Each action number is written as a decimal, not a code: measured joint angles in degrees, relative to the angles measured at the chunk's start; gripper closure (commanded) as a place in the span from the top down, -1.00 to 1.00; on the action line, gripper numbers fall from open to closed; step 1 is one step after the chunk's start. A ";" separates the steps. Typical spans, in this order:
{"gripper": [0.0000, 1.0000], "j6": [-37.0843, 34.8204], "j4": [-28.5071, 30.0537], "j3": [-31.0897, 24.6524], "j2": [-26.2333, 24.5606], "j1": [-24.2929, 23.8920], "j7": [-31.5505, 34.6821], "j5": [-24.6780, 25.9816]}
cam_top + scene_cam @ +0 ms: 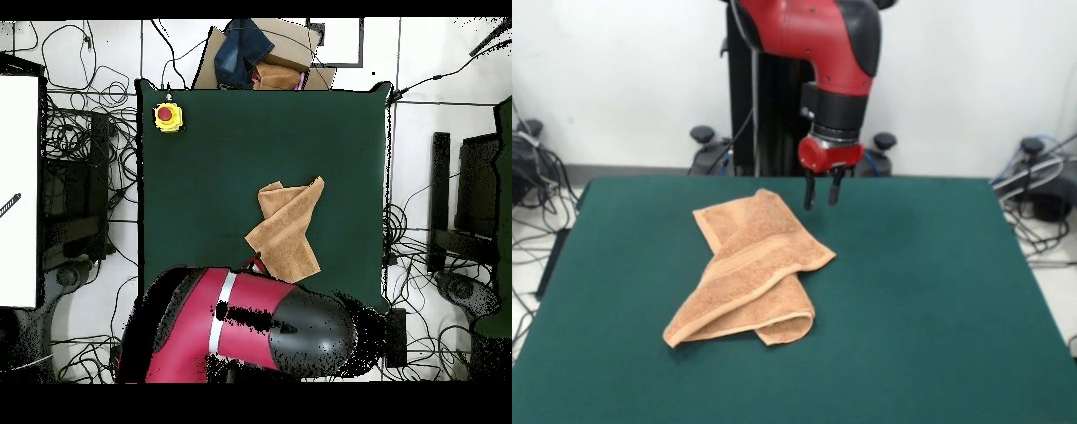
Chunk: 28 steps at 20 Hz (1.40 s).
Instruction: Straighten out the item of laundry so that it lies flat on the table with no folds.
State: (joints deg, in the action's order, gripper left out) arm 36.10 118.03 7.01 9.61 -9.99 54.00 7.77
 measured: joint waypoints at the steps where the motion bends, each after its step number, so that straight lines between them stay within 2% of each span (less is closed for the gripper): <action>1: 1.00 0.00 0.00 0.00 0.12 0.02 0.00 0.00; 19: 1.00 0.00 -4.57 -0.02 -0.33 4.10 0.00 -5.64; 28: 1.00 -0.01 -6.94 -0.02 -2.84 4.10 0.00 -5.81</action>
State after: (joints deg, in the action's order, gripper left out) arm 36.09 111.09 6.99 6.77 -5.89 54.00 1.96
